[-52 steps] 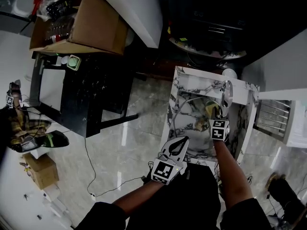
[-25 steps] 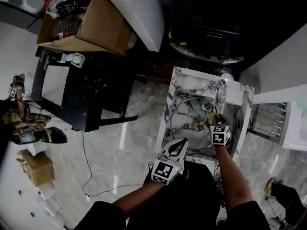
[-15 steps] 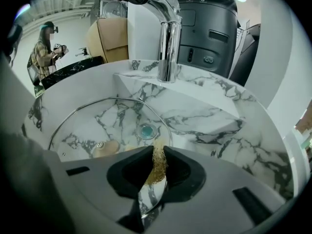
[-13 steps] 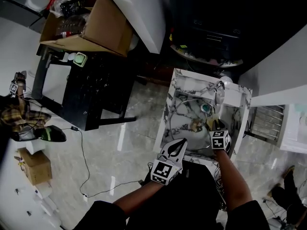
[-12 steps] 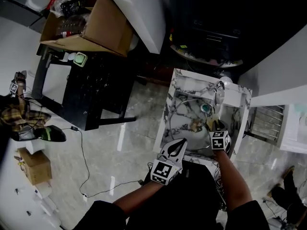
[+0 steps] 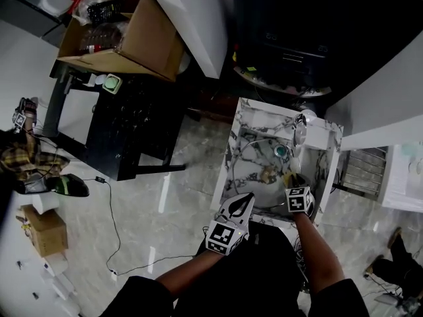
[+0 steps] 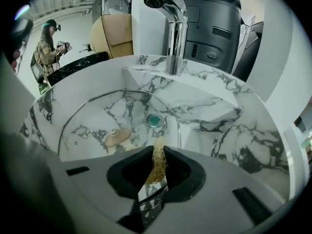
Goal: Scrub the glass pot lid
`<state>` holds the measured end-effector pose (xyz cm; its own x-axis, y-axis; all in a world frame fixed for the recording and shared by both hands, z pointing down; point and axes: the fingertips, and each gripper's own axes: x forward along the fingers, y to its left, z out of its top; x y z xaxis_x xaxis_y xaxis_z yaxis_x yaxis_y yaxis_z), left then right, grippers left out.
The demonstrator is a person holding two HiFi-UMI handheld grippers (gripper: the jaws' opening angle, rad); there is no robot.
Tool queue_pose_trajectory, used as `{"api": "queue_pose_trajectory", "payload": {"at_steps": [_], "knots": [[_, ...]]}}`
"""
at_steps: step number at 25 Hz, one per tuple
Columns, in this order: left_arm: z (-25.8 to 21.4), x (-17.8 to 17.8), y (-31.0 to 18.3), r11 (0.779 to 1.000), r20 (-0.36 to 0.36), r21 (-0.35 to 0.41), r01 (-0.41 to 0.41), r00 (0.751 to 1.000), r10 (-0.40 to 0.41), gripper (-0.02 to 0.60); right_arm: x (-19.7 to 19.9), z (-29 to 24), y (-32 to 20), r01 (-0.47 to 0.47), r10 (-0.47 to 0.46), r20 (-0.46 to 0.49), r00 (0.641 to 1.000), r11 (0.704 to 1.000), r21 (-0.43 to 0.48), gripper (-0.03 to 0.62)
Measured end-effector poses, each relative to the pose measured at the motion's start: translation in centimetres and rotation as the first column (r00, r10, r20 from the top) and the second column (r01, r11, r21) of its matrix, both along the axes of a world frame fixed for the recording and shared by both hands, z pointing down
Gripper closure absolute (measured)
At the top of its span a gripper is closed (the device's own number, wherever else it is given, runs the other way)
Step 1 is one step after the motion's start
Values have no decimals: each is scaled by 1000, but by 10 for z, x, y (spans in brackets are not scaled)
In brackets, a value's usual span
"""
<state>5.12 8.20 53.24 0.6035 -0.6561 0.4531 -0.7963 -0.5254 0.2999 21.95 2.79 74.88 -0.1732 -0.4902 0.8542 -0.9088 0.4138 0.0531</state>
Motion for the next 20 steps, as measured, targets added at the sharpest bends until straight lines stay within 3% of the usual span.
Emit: {"api": "queue_pose_trajectory", "payload": {"at_steps": [9,20], "knots": [[-4,-17,1,1000,-4,17,20,1000,-20,566,-10,5,14,29,-29,-8,1000,999,-44,533],[-3,-35,2,999,-11,16,41,999,-41,566,-30,9,19,133,-135,-22,991,986,-98,533]]}}
